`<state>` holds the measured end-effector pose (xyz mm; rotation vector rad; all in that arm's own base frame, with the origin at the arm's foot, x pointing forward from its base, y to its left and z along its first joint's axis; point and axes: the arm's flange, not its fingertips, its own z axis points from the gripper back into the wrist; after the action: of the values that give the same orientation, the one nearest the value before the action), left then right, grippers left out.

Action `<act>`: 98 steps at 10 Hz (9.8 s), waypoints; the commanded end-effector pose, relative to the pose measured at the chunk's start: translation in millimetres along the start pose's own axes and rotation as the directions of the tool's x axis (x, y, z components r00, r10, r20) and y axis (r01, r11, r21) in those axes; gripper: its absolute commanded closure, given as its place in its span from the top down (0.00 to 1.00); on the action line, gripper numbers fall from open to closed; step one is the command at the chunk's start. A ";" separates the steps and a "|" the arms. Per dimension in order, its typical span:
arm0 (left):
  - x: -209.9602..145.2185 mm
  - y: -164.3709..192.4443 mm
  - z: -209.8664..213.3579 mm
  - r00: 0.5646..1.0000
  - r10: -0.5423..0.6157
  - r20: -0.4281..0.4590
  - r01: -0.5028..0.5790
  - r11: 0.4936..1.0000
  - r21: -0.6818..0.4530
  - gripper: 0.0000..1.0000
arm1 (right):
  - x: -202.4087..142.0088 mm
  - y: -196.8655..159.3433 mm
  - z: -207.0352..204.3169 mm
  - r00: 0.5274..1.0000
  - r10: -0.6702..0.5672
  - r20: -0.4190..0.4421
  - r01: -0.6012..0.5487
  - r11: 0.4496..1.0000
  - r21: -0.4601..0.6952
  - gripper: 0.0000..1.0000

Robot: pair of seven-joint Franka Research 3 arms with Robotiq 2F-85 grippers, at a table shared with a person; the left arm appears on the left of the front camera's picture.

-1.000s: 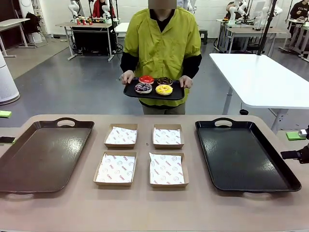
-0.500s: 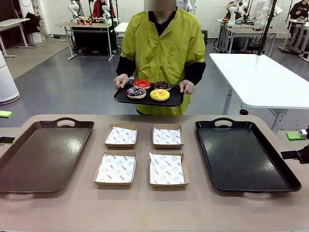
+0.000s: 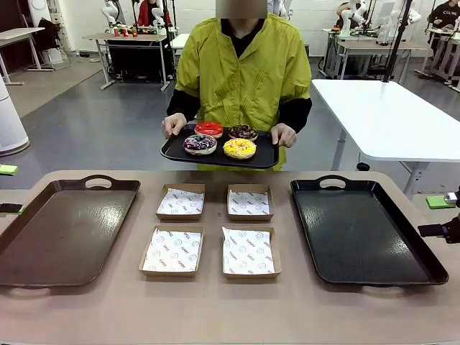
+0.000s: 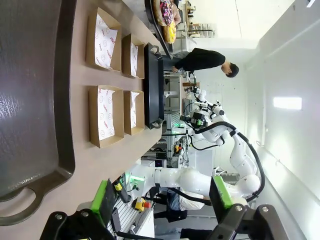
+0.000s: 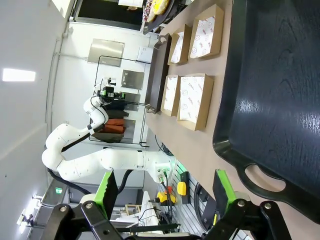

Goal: Individually package the donuts and arrange them on the tray.
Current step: Pick up one Paper togo box, then place the picked Paper togo box on the Handle tray while simultaneously picking up another Paper togo box from the table with the other hand.

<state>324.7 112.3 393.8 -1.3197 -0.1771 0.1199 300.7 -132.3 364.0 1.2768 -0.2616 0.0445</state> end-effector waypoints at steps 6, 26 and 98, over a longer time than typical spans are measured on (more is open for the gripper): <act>1.5 -1.2 0.4 1.000 0.002 0.013 -0.001 1.000 -0.010 1.00 | -2.5 -1.8 -0.7 1.000 0.006 -0.002 -0.006 1.000 0.012 1.00; 1.5 -1.2 0.4 1.000 0.002 0.013 -0.001 1.000 -0.010 1.00 | 165.7 119.7 -125.9 0.984 -0.178 0.033 0.173 0.875 -0.453 1.00; 1.5 -1.2 0.4 1.000 0.002 0.013 -0.001 1.000 -0.010 1.00 | 231.7 217.7 -403.2 0.978 -0.132 -0.160 -0.114 0.302 -0.946 0.00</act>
<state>325.3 112.1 393.0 -1.3181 -0.1743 0.1213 555.6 288.6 509.6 0.0057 -0.0423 0.0131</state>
